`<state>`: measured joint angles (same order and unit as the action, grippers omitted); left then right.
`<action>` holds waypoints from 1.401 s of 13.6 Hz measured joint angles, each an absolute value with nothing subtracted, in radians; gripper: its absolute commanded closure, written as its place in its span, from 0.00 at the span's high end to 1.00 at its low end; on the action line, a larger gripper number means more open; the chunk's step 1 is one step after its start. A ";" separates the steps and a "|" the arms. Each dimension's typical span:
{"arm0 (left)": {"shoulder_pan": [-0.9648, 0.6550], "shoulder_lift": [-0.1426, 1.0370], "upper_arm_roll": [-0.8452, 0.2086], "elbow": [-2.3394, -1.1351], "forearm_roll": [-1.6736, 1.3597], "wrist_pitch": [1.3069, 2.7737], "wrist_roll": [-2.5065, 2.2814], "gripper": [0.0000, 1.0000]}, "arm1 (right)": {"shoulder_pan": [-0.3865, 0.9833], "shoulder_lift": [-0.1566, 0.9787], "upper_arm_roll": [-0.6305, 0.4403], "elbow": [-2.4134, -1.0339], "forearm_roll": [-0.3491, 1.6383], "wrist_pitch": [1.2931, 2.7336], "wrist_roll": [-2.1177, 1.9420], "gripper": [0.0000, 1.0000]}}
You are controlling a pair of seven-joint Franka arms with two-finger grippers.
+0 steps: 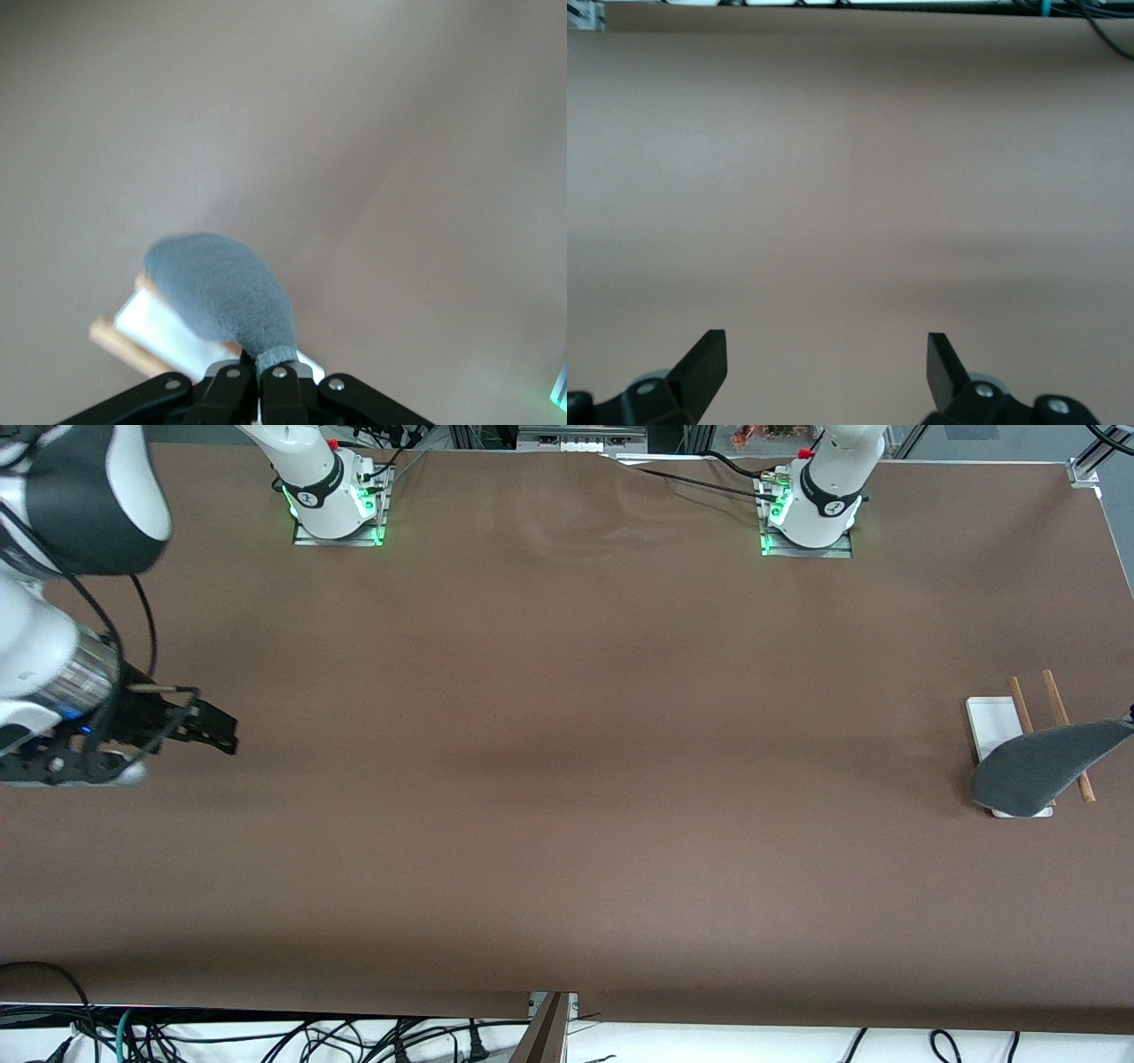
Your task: Pass towel and hang on rack
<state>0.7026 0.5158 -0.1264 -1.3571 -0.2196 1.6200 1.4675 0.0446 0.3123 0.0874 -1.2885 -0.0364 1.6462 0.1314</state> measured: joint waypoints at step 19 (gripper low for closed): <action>0.763 0.690 -0.013 -1.356 -0.218 1.941 1.677 1.00 | -0.001 0.149 0.029 -1.430 -0.070 1.466 -0.021 1.00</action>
<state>0.7631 0.6899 -0.0125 -1.3557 -0.2177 1.9410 1.6770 -0.0005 0.1485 0.0290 -1.4303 -0.0696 1.4657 -0.0214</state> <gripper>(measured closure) 0.952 0.000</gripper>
